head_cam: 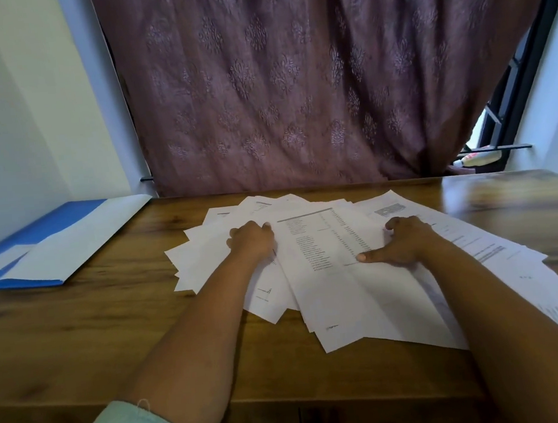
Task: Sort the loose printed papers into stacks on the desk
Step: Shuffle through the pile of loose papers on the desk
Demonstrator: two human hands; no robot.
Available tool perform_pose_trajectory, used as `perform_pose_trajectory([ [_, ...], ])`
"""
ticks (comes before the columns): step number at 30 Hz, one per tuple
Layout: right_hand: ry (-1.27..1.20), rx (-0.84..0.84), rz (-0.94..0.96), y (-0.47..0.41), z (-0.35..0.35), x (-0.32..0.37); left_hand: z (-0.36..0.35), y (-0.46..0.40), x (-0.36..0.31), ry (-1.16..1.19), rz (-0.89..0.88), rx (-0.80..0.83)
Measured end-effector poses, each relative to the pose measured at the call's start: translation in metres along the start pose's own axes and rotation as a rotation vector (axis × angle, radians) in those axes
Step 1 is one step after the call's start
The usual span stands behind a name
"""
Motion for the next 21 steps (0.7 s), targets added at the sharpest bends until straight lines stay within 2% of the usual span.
perform_pose_trajectory([
  [2, -0.03, 0.003, 0.02, 0.001, -0.001, 0.005, -0.005, 0.004, -0.005, 0.178, 0.069, 0.045],
  [5, -0.057, 0.001, 0.037, 0.004, 0.0, 0.01, -0.016, 0.013, -0.012, 0.582, 0.229, 0.168],
  [7, -0.148, -0.003, 0.005, 0.003, -0.001, 0.007, -0.019, 0.018, -0.016, 0.681, 0.273, 0.232],
  [12, -0.613, 0.154, -0.01, 0.001, -0.01, 0.013, -0.017, 0.019, -0.013, 0.748, 0.289, 0.276],
  [16, -0.802, 0.242, 0.072, 0.006, -0.014, 0.025, -0.014, 0.026, -0.016, 0.757, 0.266, 0.259],
  [17, -0.819, 0.229, 0.104, 0.01, -0.01, 0.025, -0.014, 0.024, -0.016, 0.717, 0.225, 0.233],
  [19, -0.839, 0.07, 0.093, 0.009, 0.008, 0.012, -0.009, 0.015, -0.015, 0.499, 0.062, 0.103],
  [21, -1.002, -0.115, -0.025, 0.004, 0.025, -0.018, -0.001, 0.011, -0.018, 0.322, -0.127, -0.055],
])
Point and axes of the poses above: each hand's wrist, its own y-axis away from the middle knuckle, its own z-axis out of the back of the hand, x = y × z, the point moved 5 cm from there along -y, towards the middle knuckle, and after that the axes turned 3 degrees about y, right-handed, at the moved point
